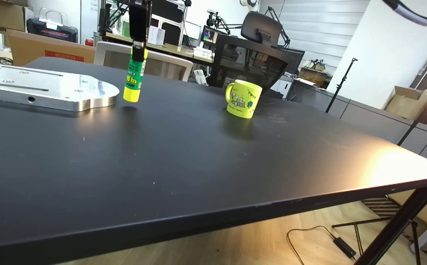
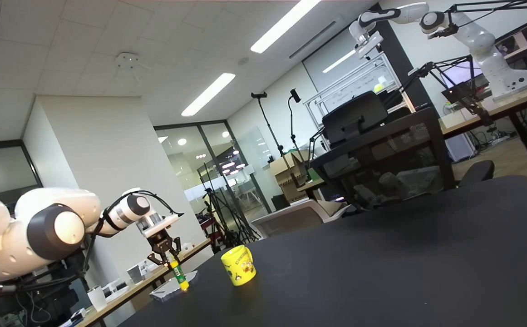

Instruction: Put the gluestick on the table

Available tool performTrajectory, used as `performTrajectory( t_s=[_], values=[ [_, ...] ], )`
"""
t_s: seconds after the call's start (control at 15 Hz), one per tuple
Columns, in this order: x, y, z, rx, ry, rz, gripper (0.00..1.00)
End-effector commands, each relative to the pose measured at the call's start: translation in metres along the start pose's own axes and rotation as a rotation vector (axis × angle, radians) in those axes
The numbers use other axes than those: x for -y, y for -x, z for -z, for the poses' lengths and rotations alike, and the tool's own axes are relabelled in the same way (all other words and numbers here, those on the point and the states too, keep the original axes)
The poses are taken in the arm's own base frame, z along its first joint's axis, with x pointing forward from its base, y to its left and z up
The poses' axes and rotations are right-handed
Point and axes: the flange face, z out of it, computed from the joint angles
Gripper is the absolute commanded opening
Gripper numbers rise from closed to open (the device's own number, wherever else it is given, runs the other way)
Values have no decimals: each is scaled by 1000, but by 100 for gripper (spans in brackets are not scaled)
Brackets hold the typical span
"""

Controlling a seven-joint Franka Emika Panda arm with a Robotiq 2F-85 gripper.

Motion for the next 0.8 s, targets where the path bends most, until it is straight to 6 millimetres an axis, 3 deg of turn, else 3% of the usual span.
performTrajectory(
  t_s=[0.0, 0.33, 0.4, 0.53, 0.73],
  values=[
    [-3, 4, 0, -7, -1, -44, 9],
    [-3, 4, -4, -3, -5, -52, 9],
    [-4, 3, -4, -4, -5, -56, 59],
    [-5, 2, -1, -14, 4, -63, 65],
    [-7, 1, 9, -29, 23, -73, 85]
  ],
)
